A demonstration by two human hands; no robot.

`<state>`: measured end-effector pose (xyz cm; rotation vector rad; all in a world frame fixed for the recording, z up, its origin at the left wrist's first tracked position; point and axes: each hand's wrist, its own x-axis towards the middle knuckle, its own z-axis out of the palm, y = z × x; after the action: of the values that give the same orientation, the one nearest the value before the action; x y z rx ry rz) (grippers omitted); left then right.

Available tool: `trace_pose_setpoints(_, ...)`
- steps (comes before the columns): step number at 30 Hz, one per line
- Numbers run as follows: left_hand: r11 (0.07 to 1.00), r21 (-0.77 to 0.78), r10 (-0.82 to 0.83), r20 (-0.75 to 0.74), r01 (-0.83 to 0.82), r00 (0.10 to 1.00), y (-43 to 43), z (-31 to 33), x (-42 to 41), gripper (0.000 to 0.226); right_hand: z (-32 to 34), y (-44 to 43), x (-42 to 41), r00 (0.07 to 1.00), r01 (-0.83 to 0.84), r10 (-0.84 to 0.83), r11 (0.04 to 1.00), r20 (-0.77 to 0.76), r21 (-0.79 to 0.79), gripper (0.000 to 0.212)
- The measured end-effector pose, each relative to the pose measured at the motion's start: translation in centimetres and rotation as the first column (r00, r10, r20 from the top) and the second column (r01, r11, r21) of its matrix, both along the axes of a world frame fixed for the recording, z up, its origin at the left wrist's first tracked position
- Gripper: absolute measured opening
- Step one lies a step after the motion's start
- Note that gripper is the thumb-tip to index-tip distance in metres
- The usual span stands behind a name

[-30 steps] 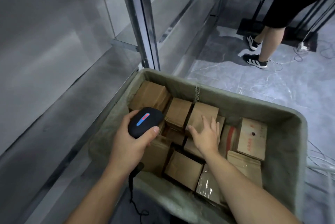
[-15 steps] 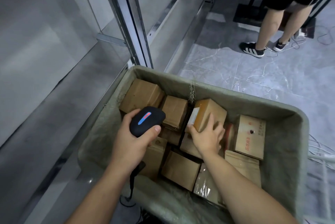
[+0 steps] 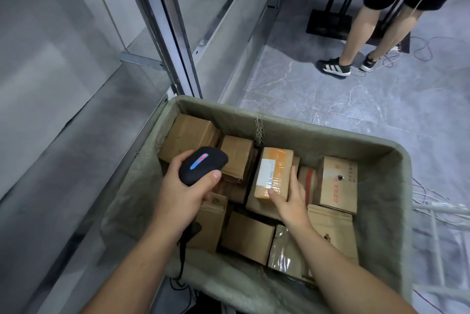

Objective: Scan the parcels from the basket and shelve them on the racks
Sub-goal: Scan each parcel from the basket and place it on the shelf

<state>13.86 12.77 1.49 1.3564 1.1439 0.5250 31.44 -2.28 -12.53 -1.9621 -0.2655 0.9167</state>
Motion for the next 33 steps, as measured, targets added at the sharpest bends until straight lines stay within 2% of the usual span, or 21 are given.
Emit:
trace_pose_setpoints(2, 1.000, -0.006, -0.012, -0.004, 0.011, 1.000, -0.1, -0.1, -0.1, 0.055, 0.3, -0.1, -0.1, 0.998, 0.002, 0.000, 0.999, 0.060, -0.033, 0.088)
trace_pose_setpoints(4, 1.000, -0.009, -0.016, -0.011, 0.016, 1.000, -0.3, -0.2, -0.3, 0.053, 0.5, 0.3, -0.1, 0.983, -0.005, 0.019, 0.997, 0.182, -0.075, 0.085)
trace_pose_setpoints(7, 1.000, -0.007, -0.009, -0.024, 0.009, 1.000, -0.5, 0.0, -0.7, 0.057, 0.7, 2.1, -0.2, 0.941, -0.019, 0.092, 0.976, 0.327, -0.219, 0.085)
trace_pose_setpoints(10, 1.000, -0.006, 0.005, -0.022, -0.005, 1.000, -0.5, 0.0, -1.2, 0.056, 0.7, 3.8, -0.4, 0.936, -0.016, 0.146, 0.926, 0.320, -0.377, 0.097)
trace_pose_setpoints(14, 1.000, 0.009, 0.016, -0.005, -0.016, 1.000, -0.4, 0.1, -1.5, 0.060, 0.6, 4.1, -0.7, 0.944, -0.015, 0.155, 0.901, 0.289, -0.434, 0.101)
trace_pose_setpoints(16, 1.000, 0.010, 0.025, 0.003, -0.025, 1.000, -0.3, 0.1, -1.7, 0.063, 0.6, 3.7, -0.4, 0.956, -0.004, 0.111, 0.931, 0.272, -0.366, 0.098)
trace_pose_setpoints(19, 1.000, 0.006, 0.029, 0.010, -0.029, 1.000, -0.3, 0.2, -1.6, 0.061, 0.1, 2.6, 0.2, 0.987, 0.008, 0.011, 0.993, 0.162, -0.117, 0.089)
trace_pose_setpoints(21, 0.999, 0.002, 0.037, 0.018, -0.037, 0.999, -0.3, 0.2, -1.4, 0.059, -0.3, 1.7, 0.2, 0.996, 0.003, -0.002, 1.000, 0.086, -0.023, 0.085)
trace_pose_setpoints(28, 0.999, 0.002, 0.039, -0.004, -0.039, 0.999, -0.7, 0.3, -0.6, 0.055, -1.8, 0.7, 0.6, 0.999, 0.050, -0.050, 0.998, 0.014, -0.025, 0.080)
trace_pose_setpoints(31, 0.999, 0.006, 0.036, -0.013, -0.036, 0.999, -1.1, 0.3, -0.4, 0.054, -2.3, 1.0, 1.2, 0.996, 0.065, -0.065, 0.998, -0.067, -0.011, 0.063)
trace_pose_setpoints(33, 0.999, 0.011, 0.037, -0.025, -0.036, 0.999, -1.2, 0.3, -0.4, 0.055, -3.1, 1.2, 1.4, 0.990, 0.074, -0.073, 0.997, -0.120, 0.005, 0.063)
